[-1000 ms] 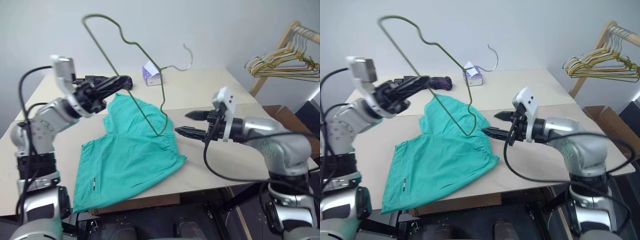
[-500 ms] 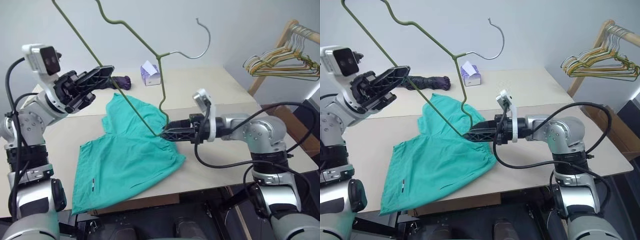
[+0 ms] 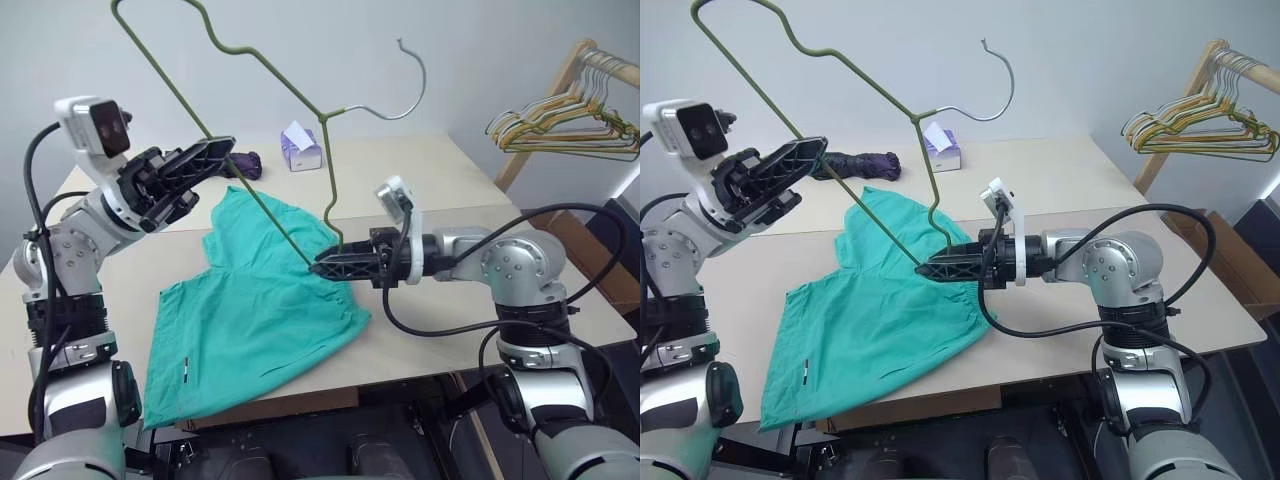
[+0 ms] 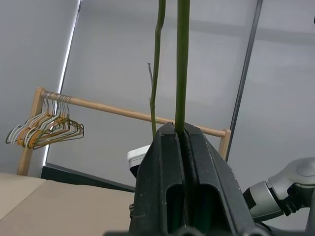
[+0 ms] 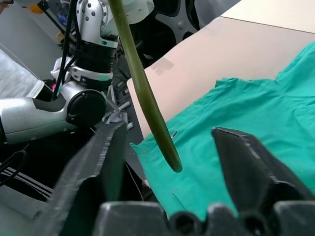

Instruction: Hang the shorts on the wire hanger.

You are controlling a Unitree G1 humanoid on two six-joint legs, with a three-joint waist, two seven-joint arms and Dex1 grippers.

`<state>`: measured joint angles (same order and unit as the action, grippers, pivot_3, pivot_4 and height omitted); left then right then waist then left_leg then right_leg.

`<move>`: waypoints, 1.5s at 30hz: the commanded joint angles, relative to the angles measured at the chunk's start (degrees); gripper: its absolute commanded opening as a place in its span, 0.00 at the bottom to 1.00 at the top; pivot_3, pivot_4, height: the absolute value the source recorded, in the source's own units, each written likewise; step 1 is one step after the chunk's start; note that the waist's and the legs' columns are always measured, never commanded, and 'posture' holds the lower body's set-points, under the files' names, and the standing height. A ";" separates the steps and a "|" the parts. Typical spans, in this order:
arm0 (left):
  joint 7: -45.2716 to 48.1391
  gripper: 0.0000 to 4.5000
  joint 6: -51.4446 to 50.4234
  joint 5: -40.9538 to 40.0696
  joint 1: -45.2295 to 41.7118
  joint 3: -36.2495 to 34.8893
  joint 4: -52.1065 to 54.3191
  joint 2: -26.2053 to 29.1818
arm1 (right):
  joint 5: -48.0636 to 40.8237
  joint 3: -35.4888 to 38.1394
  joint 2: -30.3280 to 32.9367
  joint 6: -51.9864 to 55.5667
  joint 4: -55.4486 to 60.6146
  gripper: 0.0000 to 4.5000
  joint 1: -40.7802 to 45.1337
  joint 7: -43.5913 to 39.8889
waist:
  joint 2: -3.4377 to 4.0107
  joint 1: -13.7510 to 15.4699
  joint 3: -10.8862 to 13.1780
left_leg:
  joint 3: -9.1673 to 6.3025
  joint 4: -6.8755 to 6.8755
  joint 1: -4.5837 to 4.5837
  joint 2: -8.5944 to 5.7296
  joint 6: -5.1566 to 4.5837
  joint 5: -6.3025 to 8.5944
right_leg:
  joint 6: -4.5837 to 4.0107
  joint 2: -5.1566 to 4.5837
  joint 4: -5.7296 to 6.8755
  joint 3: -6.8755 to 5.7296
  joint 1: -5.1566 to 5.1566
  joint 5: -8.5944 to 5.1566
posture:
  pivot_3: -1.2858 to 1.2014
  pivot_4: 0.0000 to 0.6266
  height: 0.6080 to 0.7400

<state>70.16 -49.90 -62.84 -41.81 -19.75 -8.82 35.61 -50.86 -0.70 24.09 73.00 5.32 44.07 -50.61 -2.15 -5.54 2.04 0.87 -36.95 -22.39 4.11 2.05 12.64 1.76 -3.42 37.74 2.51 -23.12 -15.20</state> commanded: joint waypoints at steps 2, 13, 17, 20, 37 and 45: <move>-0.03 0.00 1.12 0.22 -0.04 -0.49 1.42 -0.20 | -1.87 1.83 0.24 -0.82 2.41 0.38 1.75 0.16 | 0.00 -0.02 0.00 | 0.00 0.00 0.00 0.00 0.00 0.00 | 0.00 0.00 0.00 0.00 0.00 0.00 | 0.50 0.00 1.00; -0.54 0.00 3.08 1.63 0.92 -0.21 0.82 -1.73 | -1.70 1.67 -0.91 -1.88 3.12 0.00 1.38 1.81 | 0.00 -0.02 0.00 | 0.00 0.00 -0.01 0.01 0.00 0.00 | 0.00 0.00 0.00 0.00 -0.01 0.00 | 0.50 0.00 1.00; -0.28 0.00 3.57 1.88 1.24 -0.06 0.96 -1.92 | 1.26 -0.11 -0.52 -4.98 5.15 0.00 0.26 2.77 | 0.00 -0.02 0.00 | 0.00 0.00 -0.01 0.01 0.00 0.00 | 0.00 0.00 -0.01 0.00 -0.01 0.00 | 0.49 0.00 1.00; 0.31 0.00 3.48 1.66 1.43 -0.05 1.16 -1.56 | 5.39 -1.63 -0.76 -8.44 5.95 0.00 -0.91 5.60 | 0.00 -0.06 0.00 | 0.00 0.00 -0.01 0.01 0.00 0.00 | 0.00 0.00 0.00 0.00 -0.02 0.00 | 0.49 0.00 1.00; 5.57 0.00 5.55 4.84 1.70 0.99 1.58 0.67 | 0.42 2.90 4.11 -8.69 5.16 0.44 -3.97 0.04 | 0.01 0.08 0.01 | -0.01 0.01 -0.04 0.01 0.00 0.00 | 0.00 0.00 -0.07 -0.02 -0.01 0.00 | 0.50 0.00 1.00; 6.42 0.00 5.71 3.32 -0.19 0.32 0.83 -1.10 | -0.78 0.32 2.50 -7.82 5.25 0.44 -3.80 -0.06 | 0.01 -0.07 0.01 | -0.01 0.01 0.02 0.01 0.00 0.00 | 0.00 0.02 0.00 0.00 0.00 0.00 | 0.50 0.00 1.00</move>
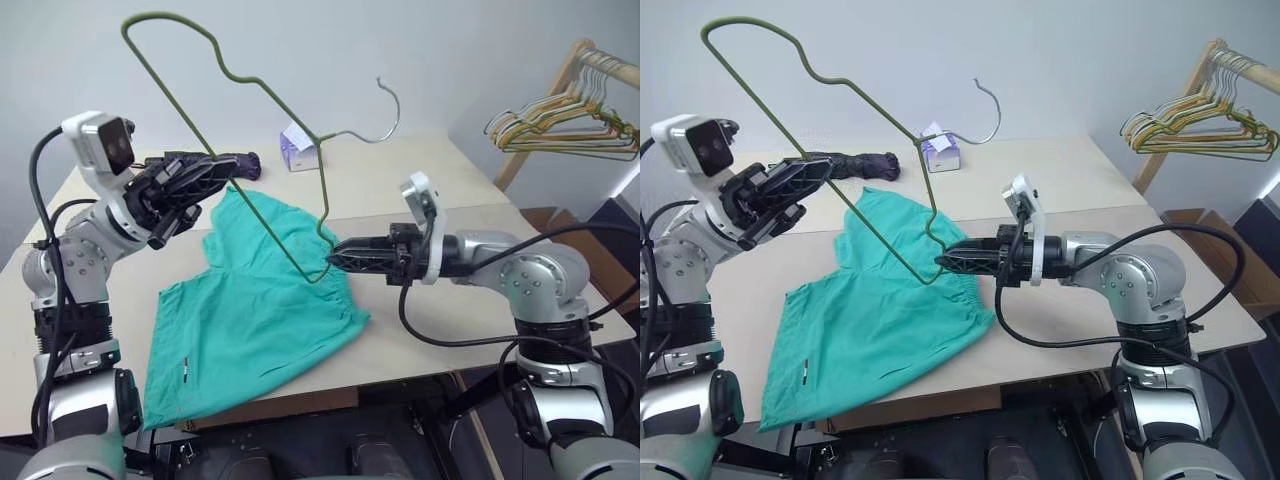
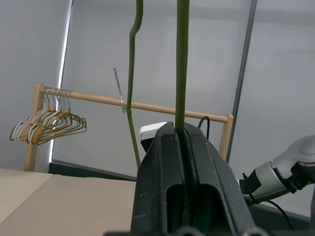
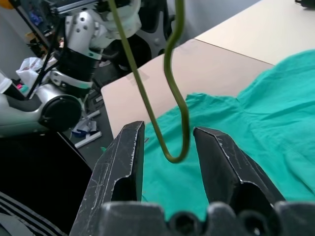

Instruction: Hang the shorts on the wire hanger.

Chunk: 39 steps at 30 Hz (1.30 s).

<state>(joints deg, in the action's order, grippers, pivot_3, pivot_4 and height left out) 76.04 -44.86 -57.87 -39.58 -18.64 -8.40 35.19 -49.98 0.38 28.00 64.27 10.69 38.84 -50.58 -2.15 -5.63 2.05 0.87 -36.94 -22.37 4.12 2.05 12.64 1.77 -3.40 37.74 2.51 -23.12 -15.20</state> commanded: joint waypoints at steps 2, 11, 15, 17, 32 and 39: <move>1.05 0.00 0.36 -1.90 -2.71 -0.74 0.51 -0.70 | -1.33 -1.40 -2.38 0.76 -1.74 0.44 2.12 -0.17 | 0.00 0.06 0.00 | 0.00 0.00 -0.01 0.00 0.00 0.00 | 0.00 0.00 -0.01 0.00 0.00 0.00 | 0.50 0.00 1.00; 0.47 0.00 0.17 -2.97 -3.80 -1.77 -0.14 -1.23 | -3.64 -1.31 -4.58 1.73 -3.78 0.44 3.91 -1.92 | 0.00 0.11 0.00 | 0.00 -0.01 -0.04 0.00 0.00 0.00 | 0.00 -0.01 -0.02 0.00 -0.01 0.00 | 0.50 0.00 1.00; 0.16 0.00 0.42 -3.07 -3.63 -1.71 -0.16 -1.57 | -3.95 -1.49 -4.52 1.61 -3.49 0.44 4.14 -2.74 | 0.00 0.11 0.00 | 0.00 -0.01 -0.04 0.00 0.00 0.00 | 0.00 -0.01 -0.02 0.00 0.00 0.00 | 0.50 0.00 1.00; 0.19 0.00 0.63 -2.89 -3.65 -1.68 -0.29 -1.64 | -4.03 -1.59 -4.49 1.70 -3.67 0.44 4.37 -2.74 | 0.00 0.11 0.00 | -0.01 -0.01 -0.04 0.00 0.00 0.00 | 0.00 -0.01 -0.01 -0.01 0.00 0.00 | 0.50 0.00 1.00; -0.48 0.00 1.40 -2.27 -3.15 -2.02 -1.16 -1.98 | -2.94 -2.14 -4.90 1.08 -4.01 0.00 4.69 -2.22 | 0.01 0.10 0.00 | -0.02 0.00 -0.04 0.00 0.00 0.00 | 0.00 0.00 -0.01 -0.01 -0.02 0.00 | 0.50 0.00 1.00; -2.49 0.17 2.41 1.25 -2.06 -0.23 -1.96 -1.92 | -2.47 -1.70 -5.56 0.44 -3.34 0.00 4.46 -1.00 | 0.00 0.14 0.00 | -0.01 -0.01 -0.04 0.00 0.00 0.00 | 0.00 -0.01 -0.01 -0.01 -0.01 0.00 | 0.50 0.00 1.00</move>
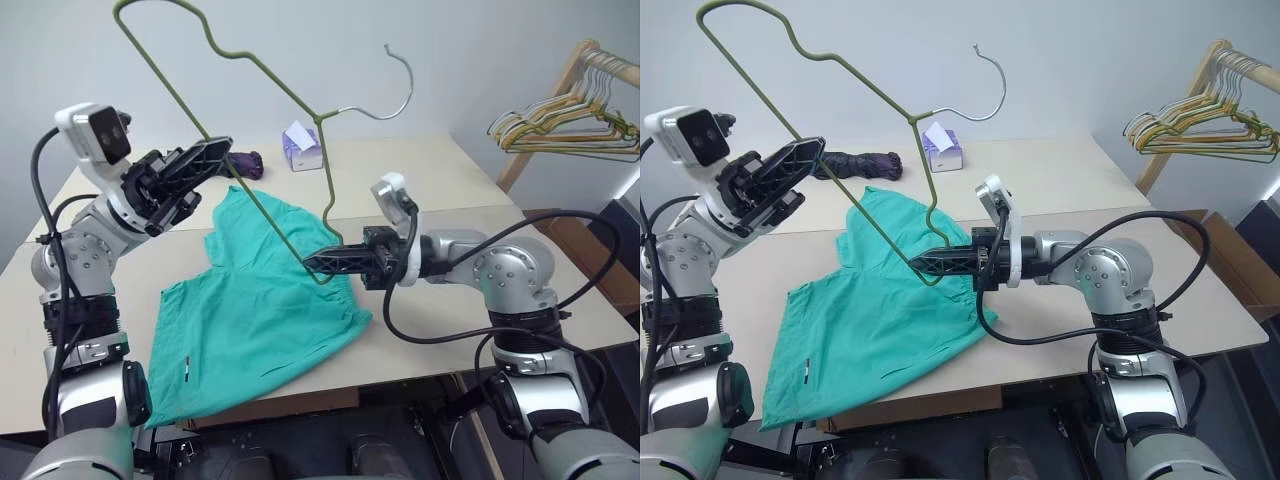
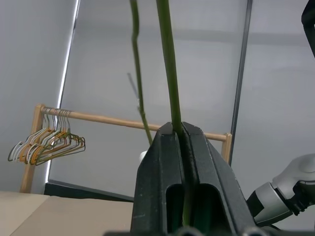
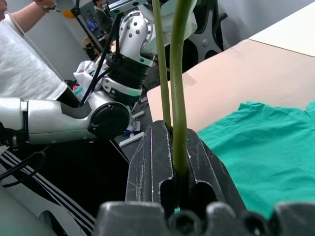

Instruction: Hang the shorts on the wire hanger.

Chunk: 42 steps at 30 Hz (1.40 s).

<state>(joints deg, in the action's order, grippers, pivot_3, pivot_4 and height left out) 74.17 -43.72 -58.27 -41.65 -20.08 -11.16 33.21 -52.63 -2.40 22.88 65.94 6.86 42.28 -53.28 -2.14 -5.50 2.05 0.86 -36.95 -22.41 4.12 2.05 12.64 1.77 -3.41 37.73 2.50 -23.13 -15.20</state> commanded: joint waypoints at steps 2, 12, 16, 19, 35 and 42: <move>-2.40 0.31 0.88 4.21 0.69 2.70 0.33 0.63 | -0.49 2.13 -0.75 -1.33 0.80 0.00 0.93 2.21 | 0.00 0.00 0.00 | 0.00 0.00 0.00 0.00 0.00 0.00 | 0.00 0.00 0.01 0.00 0.01 0.00 | 0.50 0.00 1.00; -8.89 0.99 0.89 18.80 8.51 11.26 0.66 7.49 | -6.32 13.58 2.12 2.66 1.09 0.00 -2.21 10.33 | 0.08 -0.04 0.05 | 0.02 0.05 0.02 0.00 0.00 0.00 | 0.00 0.00 0.01 0.03 -0.03 0.00 | 0.50 0.00 1.00; -10.99 0.99 7.30 28.03 12.11 15.21 1.89 10.89 | -8.40 17.16 11.22 8.83 2.96 0.00 -10.40 10.77 | 0.07 1.13 0.05 | 0.03 0.05 -0.07 0.00 0.00 0.00 | 0.00 -0.03 -0.11 -0.02 -0.04 0.00 | 0.50 0.00 1.00; -7.63 0.99 9.25 29.56 13.71 17.17 3.94 12.64 | -6.65 15.96 18.60 13.48 3.09 0.00 -16.18 11.47 | 0.10 1.72 0.07 | 0.10 0.05 -0.09 0.00 -0.01 0.01 | -0.01 -0.03 -0.13 0.01 -0.08 0.00 | 0.50 0.00 1.00; -4.49 0.99 10.42 33.49 14.65 21.90 9.35 13.53 | 4.13 -1.36 34.67 12.73 -16.41 0.00 -23.96 -6.62 | 0.12 1.41 0.08 | 0.17 0.02 0.09 0.00 -0.02 0.01 | 0.23 -0.02 -0.11 0.13 0.04 -0.14 | 0.50 0.00 1.00; -4.46 0.99 10.60 33.49 16.04 21.44 10.14 13.53 | 7.00 -5.36 32.36 11.21 -18.44 0.00 -19.67 -11.83 | 0.12 1.58 0.08 | 0.16 0.01 0.09 0.00 -0.02 0.01 | 0.24 -0.01 -0.10 0.12 0.04 -0.14 | 0.51 0.00 1.00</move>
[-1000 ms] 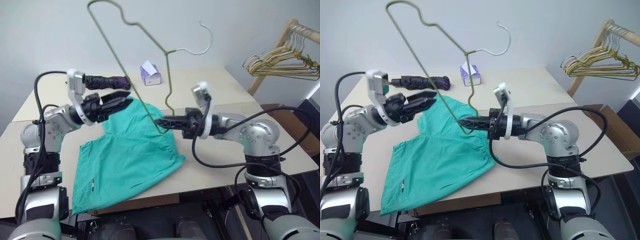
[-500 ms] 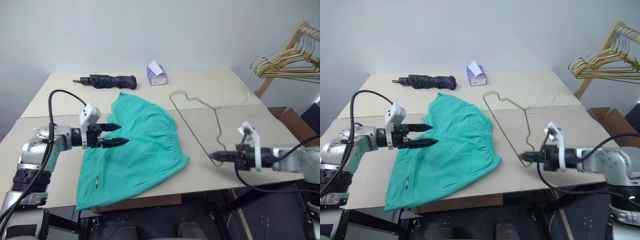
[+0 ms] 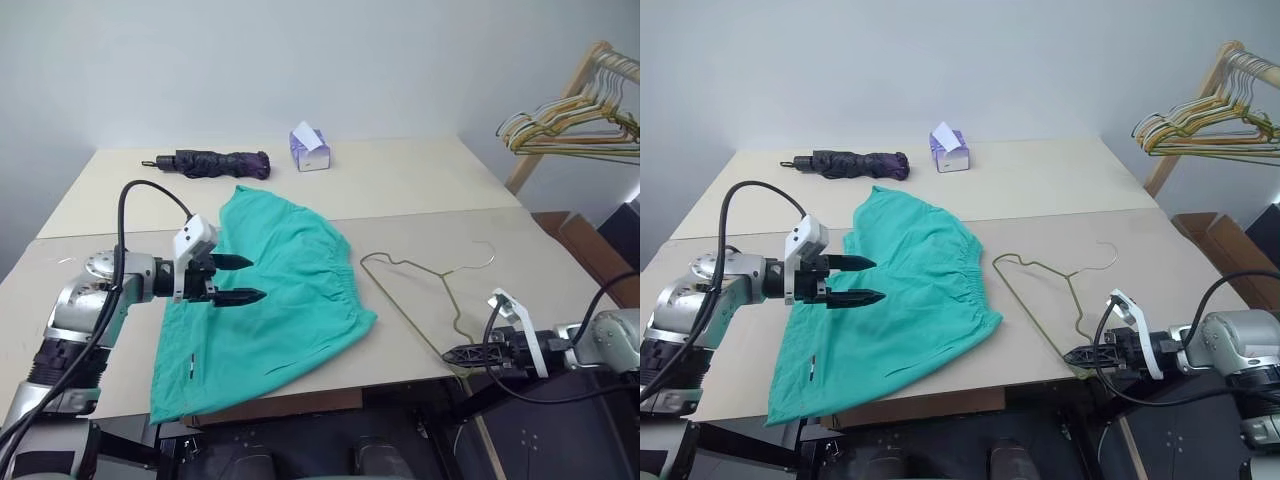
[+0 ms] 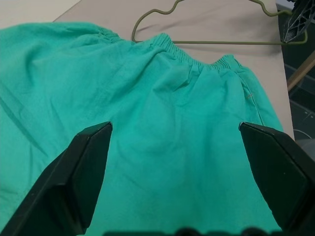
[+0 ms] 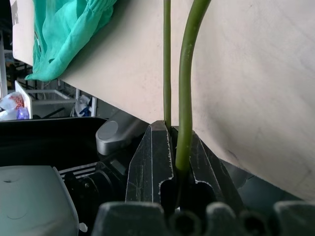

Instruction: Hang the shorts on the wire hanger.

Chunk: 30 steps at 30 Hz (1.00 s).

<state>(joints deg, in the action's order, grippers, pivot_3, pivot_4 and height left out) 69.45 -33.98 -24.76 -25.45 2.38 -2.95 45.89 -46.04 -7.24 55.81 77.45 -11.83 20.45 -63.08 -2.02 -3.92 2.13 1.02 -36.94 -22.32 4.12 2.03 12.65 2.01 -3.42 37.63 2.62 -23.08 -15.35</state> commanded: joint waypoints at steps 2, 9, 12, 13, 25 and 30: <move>0.28 0.99 1.22 0.09 0.11 -1.13 1.78 0.94 | 0.61 -0.96 -1.09 -0.45 0.16 0.00 2.90 -3.17 | 0.00 0.06 0.00 | 0.00 0.00 0.00 0.00 0.00 0.00 | 0.00 0.00 0.00 0.00 0.00 0.00 | 0.51 0.00 1.00; -0.09 0.99 2.25 0.66 0.60 -1.13 1.29 0.96 | 0.91 -0.77 -0.86 -2.16 0.69 0.00 4.19 -7.80 | 0.00 1.04 0.00 | 0.00 -0.02 -0.02 0.00 0.00 0.00 | -0.04 0.00 0.00 -0.01 -0.01 0.02 | 0.52 0.00 1.00; -0.11 0.99 2.46 0.70 0.74 -1.11 1.29 0.85 | 0.92 -0.85 0.15 -4.04 3.25 0.00 3.14 -10.87 | 0.01 1.44 0.01 | 0.00 -0.02 -0.03 0.00 0.00 0.00 | -0.04 0.00 0.01 -0.01 -0.03 0.03 | 0.52 0.00 1.00; -0.14 0.99 2.54 0.73 0.80 -1.14 1.29 0.76 | 1.17 -1.53 0.56 -4.57 4.63 0.00 2.91 -11.74 | 0.01 1.49 0.01 | 0.00 -0.02 -0.03 0.00 0.00 0.00 | -0.03 0.00 0.01 -0.02 -0.03 0.02 | 0.52 0.00 1.00; -0.85 0.99 4.38 1.87 2.17 -0.86 1.06 -0.22 | 12.68 -11.78 -6.29 -7.52 -6.46 0.00 16.92 -11.10 | 0.01 1.65 0.01 | 0.01 -0.03 -0.04 0.00 0.00 0.00 | -0.23 0.00 0.03 -0.02 -0.06 0.14 | 0.53 0.00 1.00; -1.45 0.99 4.72 1.90 3.29 -1.28 1.64 -0.36 | 14.39 -16.05 -5.01 -9.21 -7.71 0.00 20.29 -18.88 | 0.02 2.55 0.01 | 0.00 -0.03 -0.08 0.00 0.00 0.00 | -0.23 0.00 0.01 -0.05 -0.06 0.14 | 0.53 0.00 1.00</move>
<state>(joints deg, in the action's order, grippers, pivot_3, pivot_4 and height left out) 68.20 -30.33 -22.70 -21.83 2.36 -2.91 45.44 -31.70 -22.81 49.53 69.17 -20.32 38.93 -78.16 -2.00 -1.37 2.14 1.02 -36.98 -22.40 4.12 2.03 12.65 1.78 -3.42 37.66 2.56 -23.15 -15.21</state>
